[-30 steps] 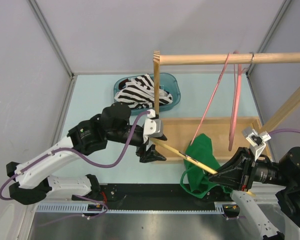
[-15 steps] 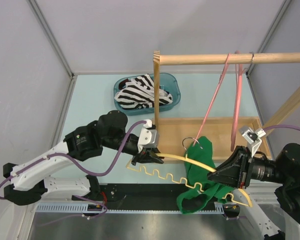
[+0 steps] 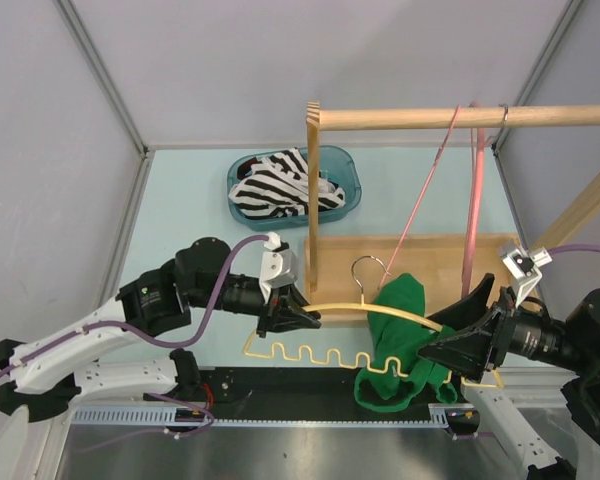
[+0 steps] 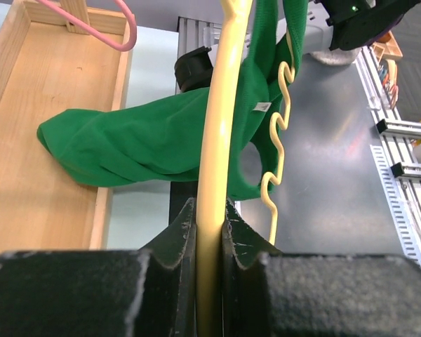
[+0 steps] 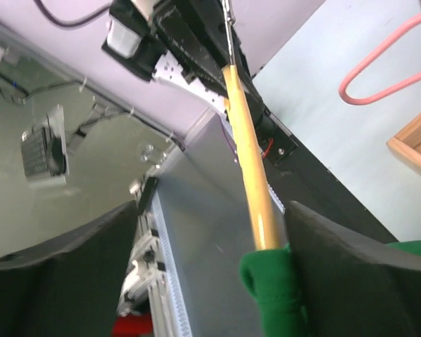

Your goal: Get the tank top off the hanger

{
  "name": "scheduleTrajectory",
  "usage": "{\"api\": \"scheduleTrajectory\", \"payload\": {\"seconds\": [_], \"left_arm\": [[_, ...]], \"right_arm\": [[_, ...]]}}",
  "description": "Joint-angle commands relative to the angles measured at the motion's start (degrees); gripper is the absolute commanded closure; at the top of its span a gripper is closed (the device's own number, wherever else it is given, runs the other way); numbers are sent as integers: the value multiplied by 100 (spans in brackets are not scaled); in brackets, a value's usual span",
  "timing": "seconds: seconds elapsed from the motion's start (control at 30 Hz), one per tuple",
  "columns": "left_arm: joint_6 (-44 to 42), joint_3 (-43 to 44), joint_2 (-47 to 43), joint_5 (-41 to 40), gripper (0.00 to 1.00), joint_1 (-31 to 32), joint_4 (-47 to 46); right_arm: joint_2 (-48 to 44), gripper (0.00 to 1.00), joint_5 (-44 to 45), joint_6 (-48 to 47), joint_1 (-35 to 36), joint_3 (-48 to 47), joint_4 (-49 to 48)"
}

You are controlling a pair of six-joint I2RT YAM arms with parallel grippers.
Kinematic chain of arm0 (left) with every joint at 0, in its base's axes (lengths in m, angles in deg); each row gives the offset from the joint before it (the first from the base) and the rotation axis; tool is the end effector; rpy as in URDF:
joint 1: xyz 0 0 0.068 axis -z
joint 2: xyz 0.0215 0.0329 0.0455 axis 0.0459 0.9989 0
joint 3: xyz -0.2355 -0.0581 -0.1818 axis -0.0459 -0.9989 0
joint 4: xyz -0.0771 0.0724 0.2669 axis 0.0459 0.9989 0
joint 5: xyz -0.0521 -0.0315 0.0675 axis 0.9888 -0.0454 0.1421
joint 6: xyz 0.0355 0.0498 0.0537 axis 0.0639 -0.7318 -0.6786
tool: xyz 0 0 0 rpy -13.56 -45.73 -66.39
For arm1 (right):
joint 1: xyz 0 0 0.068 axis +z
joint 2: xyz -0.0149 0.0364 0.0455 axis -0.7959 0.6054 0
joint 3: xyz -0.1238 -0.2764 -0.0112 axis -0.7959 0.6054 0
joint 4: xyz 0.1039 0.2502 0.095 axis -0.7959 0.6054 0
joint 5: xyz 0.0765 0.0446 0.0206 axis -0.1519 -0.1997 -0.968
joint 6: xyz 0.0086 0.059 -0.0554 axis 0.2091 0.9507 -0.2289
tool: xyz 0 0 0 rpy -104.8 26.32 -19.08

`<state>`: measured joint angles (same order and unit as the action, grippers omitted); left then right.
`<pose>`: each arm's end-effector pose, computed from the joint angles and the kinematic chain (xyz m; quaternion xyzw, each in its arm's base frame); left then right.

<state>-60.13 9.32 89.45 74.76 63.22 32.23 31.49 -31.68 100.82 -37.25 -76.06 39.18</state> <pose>0.0585 -0.2119 0.4358 0.5117 0.5885 -0.5040 0.3712 -0.0206 0.0549 0.4915 -0.2048 0.7090 0.5566 0.3817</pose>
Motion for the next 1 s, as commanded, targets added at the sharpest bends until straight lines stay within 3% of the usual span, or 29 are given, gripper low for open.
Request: {"api": "scheduleTrajectory", "payload": {"seconds": [0.0, 0.23, 0.47, 0.73, 0.87, 0.97], "left_arm": [[452, -120, -301, -87, 100, -1, -755], [690, -586, -872, -122, 100, 7, -589], [769, -788, -1479, -666, 100, -1, -114], [848, -630, -1392, -1089, 100, 7, 36], [813, -499, -1207, -1177, 100, -1, 45], [769, -332, -970, -1098, 100, -1, 27]], "right_arm": [[12, 0, 642, 93, -19, -474, 285], [-137, 0, 2057, -206, 7, -958, 963], [-234, 0, 2349, -277, 42, -1046, 928], [-32, 36, 1242, -724, -221, -1352, 1050], [21, 48, 734, -970, -467, -1285, 1174], [-14, 47, 574, -1085, -617, -969, 1288]]}}
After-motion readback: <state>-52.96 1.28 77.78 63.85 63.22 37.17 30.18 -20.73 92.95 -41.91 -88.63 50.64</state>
